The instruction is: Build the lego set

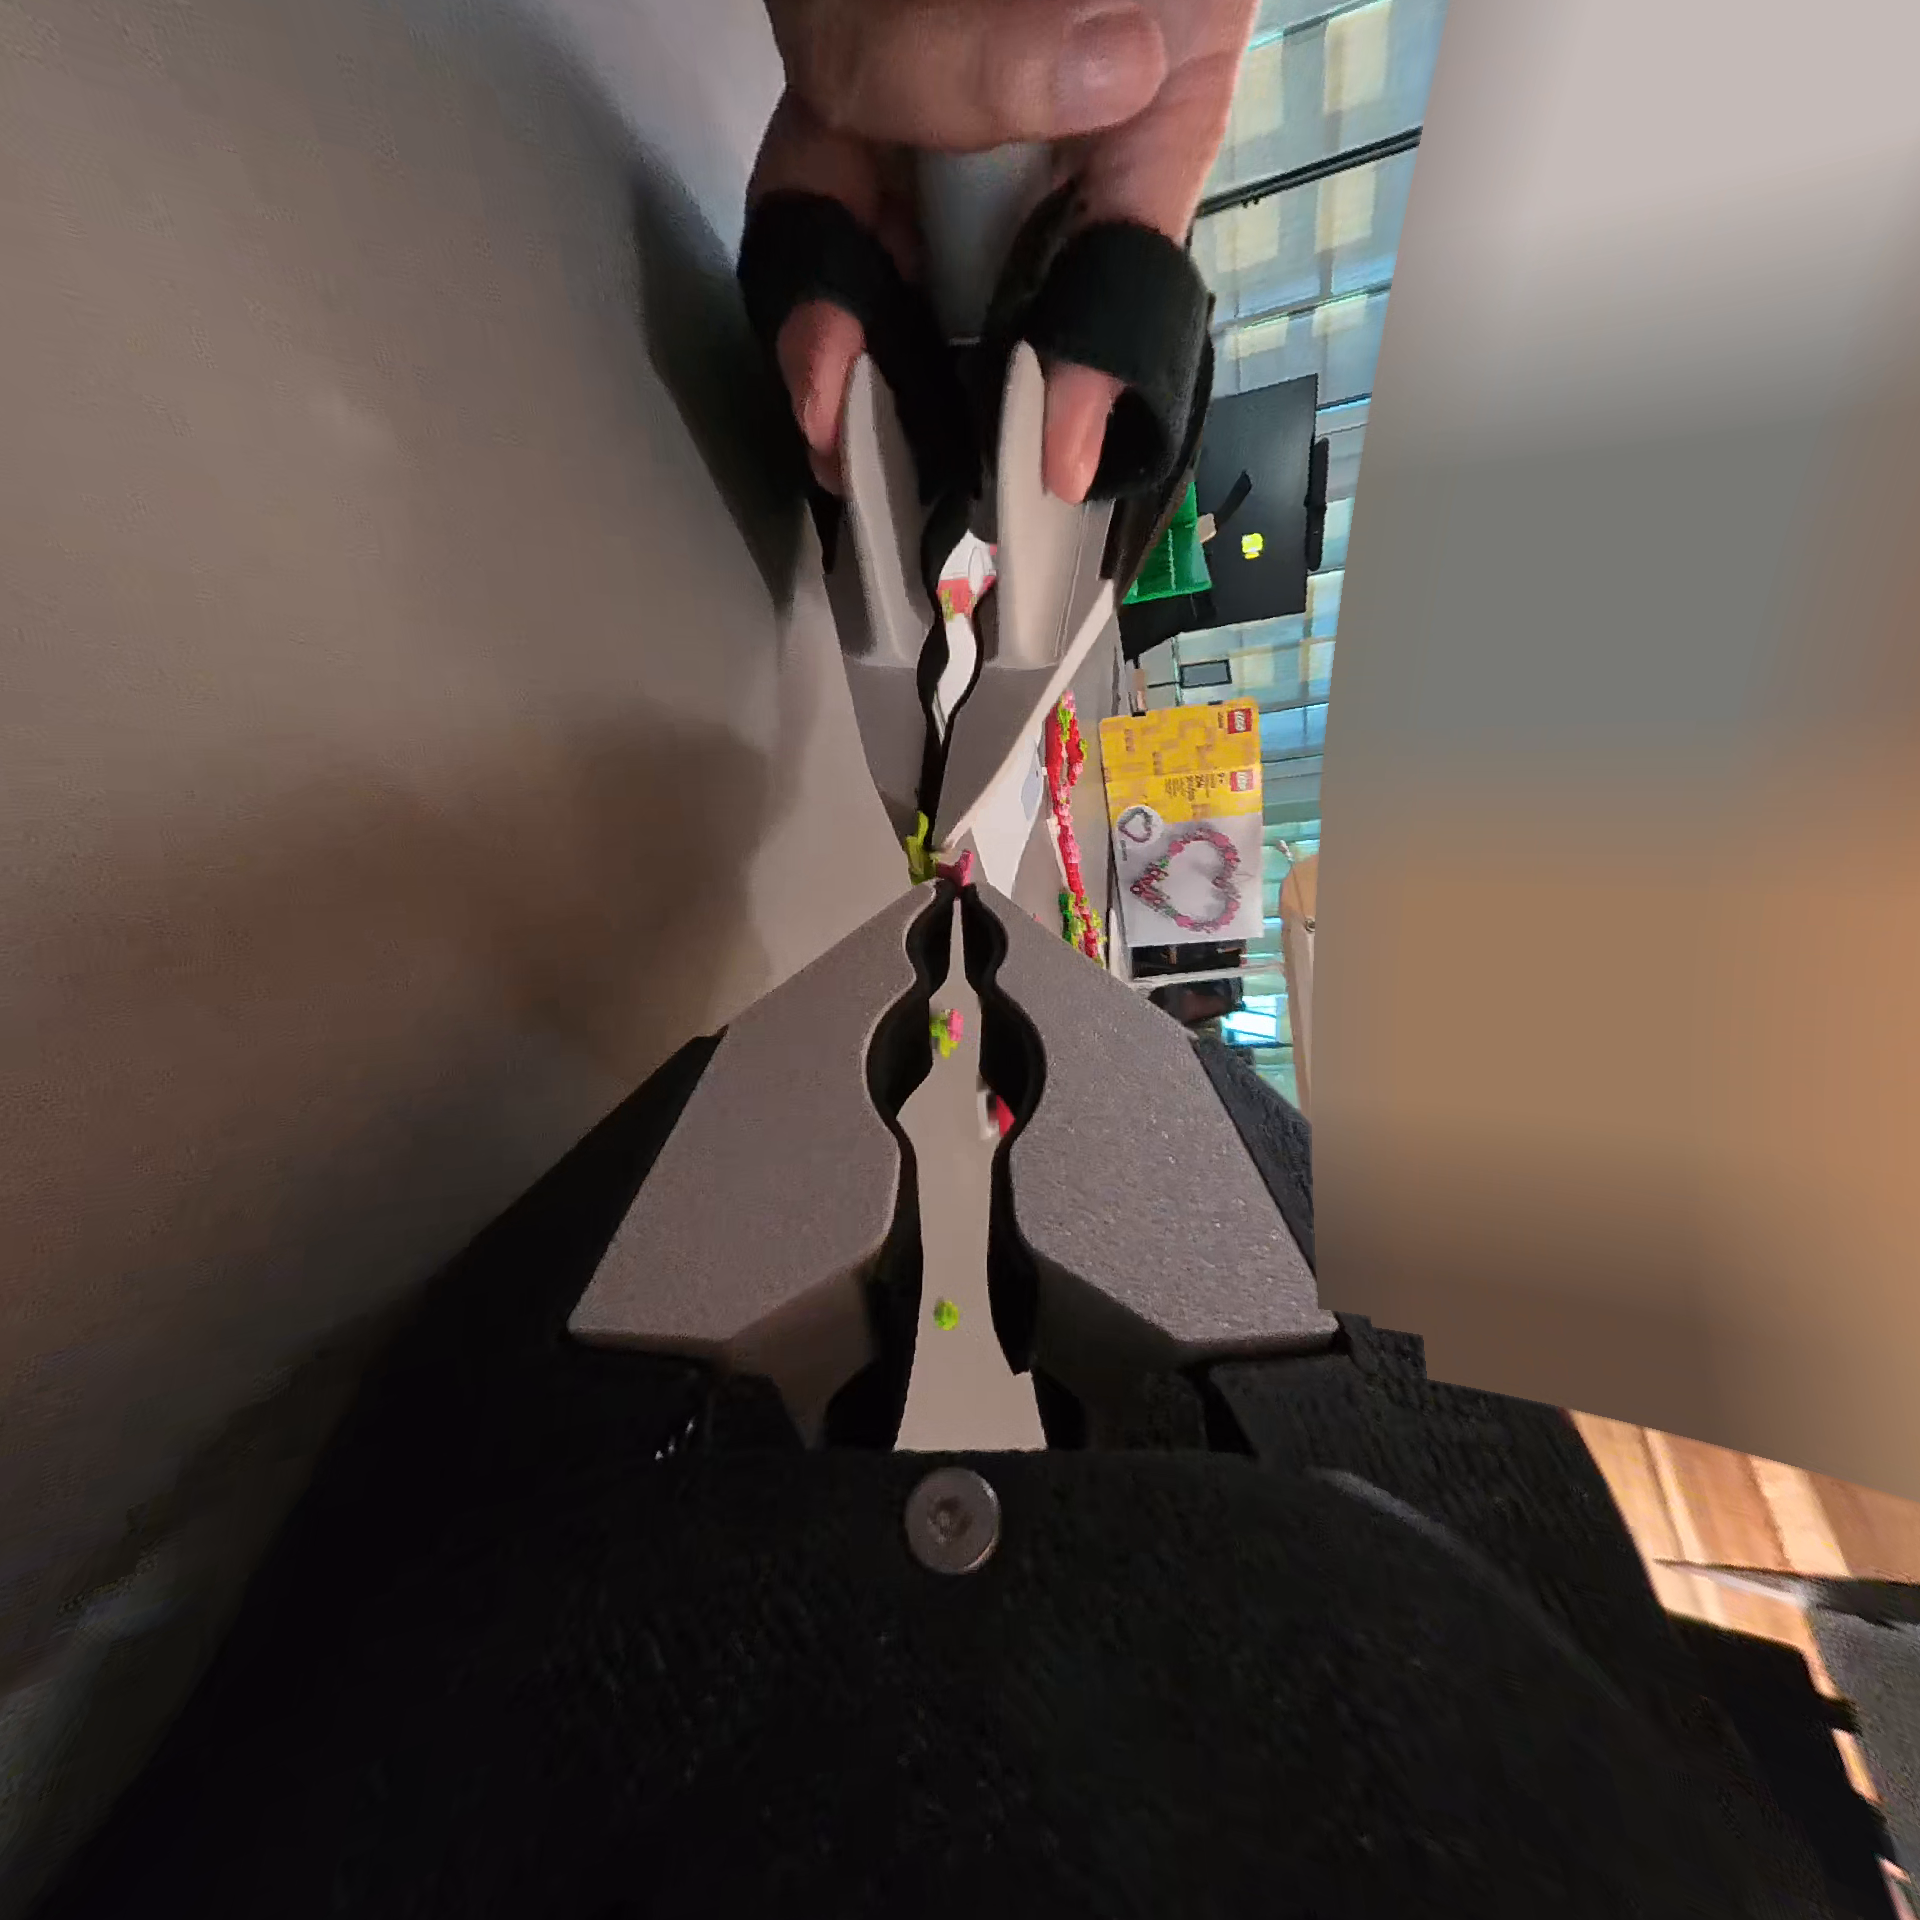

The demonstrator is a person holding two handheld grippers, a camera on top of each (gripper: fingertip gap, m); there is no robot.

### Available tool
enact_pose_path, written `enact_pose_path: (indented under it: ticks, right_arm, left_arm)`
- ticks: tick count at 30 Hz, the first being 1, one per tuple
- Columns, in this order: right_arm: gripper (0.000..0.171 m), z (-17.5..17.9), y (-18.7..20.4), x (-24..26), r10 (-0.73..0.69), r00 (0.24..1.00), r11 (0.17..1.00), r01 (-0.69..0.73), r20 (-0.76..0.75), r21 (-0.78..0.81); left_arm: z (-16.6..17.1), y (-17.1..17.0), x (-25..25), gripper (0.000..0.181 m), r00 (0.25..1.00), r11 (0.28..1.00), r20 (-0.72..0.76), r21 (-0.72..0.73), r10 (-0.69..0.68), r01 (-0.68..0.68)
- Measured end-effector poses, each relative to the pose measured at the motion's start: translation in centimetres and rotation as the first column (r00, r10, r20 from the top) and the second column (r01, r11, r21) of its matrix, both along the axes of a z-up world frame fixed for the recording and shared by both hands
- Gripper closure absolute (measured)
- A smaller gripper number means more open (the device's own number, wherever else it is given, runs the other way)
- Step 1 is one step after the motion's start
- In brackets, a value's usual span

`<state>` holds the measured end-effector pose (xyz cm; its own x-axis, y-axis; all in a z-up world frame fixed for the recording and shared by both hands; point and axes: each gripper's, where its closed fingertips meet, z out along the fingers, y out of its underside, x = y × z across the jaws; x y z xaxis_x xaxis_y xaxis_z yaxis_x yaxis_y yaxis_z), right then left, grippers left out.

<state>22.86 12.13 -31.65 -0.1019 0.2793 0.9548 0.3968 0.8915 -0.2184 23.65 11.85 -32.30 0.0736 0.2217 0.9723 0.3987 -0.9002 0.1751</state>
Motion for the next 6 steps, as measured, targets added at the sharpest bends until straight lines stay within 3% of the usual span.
enact_pose_path:
  ticks: [1, 6]
  right_arm:
    - [0.171, -0.04, 0.05, -0.02, -0.005, 1.0, 1.0, 0.005, 0.005, 0.024]
    - [0.171, -0.21, 0.06, 0.02, -0.018, 0.999, 0.989, 0.012, 0.037, 0.148]
  left_arm:
    - [-0.03, 0.02, 0.0, 0.181, 1.0, 1.0, -0.004, 0.002, 0.001, -0.001]
    - [-0.11, 0.01, 0.02, 0.181, 1.0, 1.0, -0.015, 0.004, -0.001, 0.001]
